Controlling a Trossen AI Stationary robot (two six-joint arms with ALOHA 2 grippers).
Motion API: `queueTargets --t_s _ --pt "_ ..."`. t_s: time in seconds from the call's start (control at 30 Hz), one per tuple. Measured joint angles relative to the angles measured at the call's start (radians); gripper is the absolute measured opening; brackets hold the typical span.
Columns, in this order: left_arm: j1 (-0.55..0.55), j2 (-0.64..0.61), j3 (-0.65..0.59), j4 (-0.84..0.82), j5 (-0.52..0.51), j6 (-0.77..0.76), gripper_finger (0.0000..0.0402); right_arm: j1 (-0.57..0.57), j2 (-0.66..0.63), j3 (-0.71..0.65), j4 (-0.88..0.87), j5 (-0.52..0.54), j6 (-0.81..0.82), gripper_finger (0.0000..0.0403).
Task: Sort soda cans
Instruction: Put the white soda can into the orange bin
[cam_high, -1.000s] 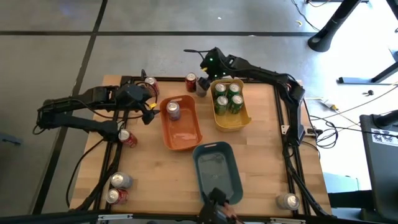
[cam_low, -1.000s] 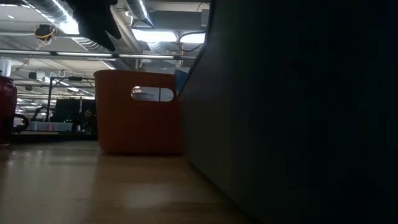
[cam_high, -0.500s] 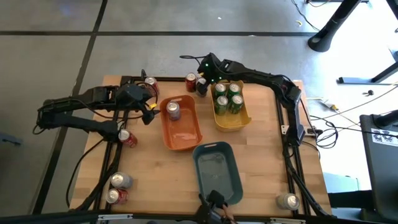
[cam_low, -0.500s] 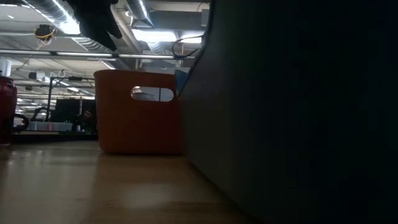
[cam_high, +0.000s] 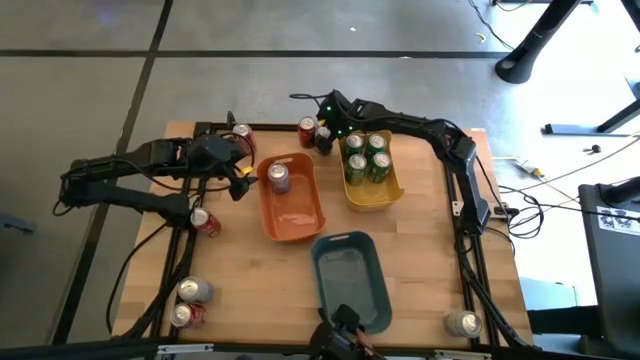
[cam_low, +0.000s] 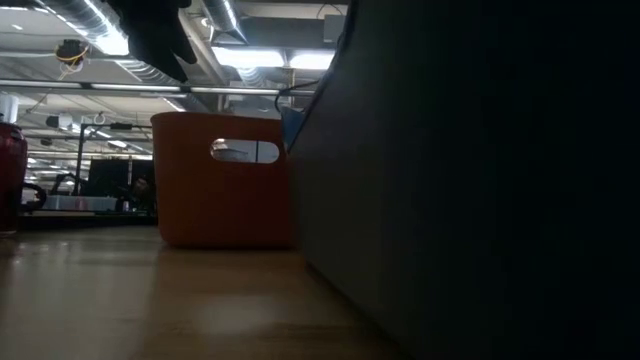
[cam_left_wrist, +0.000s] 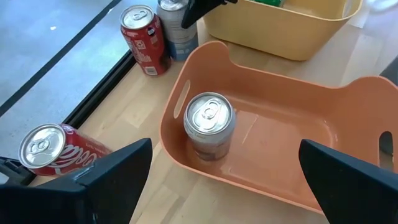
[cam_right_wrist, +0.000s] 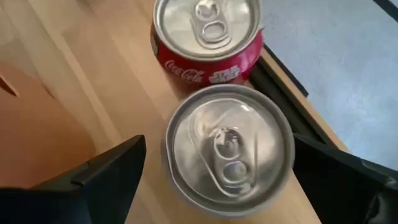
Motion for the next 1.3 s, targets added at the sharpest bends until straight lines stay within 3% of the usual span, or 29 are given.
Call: queueTargets --t_s 0.2,0.47,1.03,1.3 --pt "0.000 0.005 0.000 0.000 0.000 0.000 0.0390 0.000 0.003 0.000 -0.007 0.004 -0.013 0.0375" --pt "0.000 0.005 0.000 0.001 0.000 0.009 0.0390 0.000 0.001 0.000 0.002 0.025 -0.040 0.0271" --pt "0.001 0.005 0.000 0.001 0.000 0.026 0.0390 0.008 -0.128 -0.002 -0.017 0.047 -0.065 0.0271" --pt "0.001 0.005 -0.001 0.001 0.000 0.036 0.0390 0.074 -0.225 -0.001 -0.014 0.045 -0.092 0.0273"
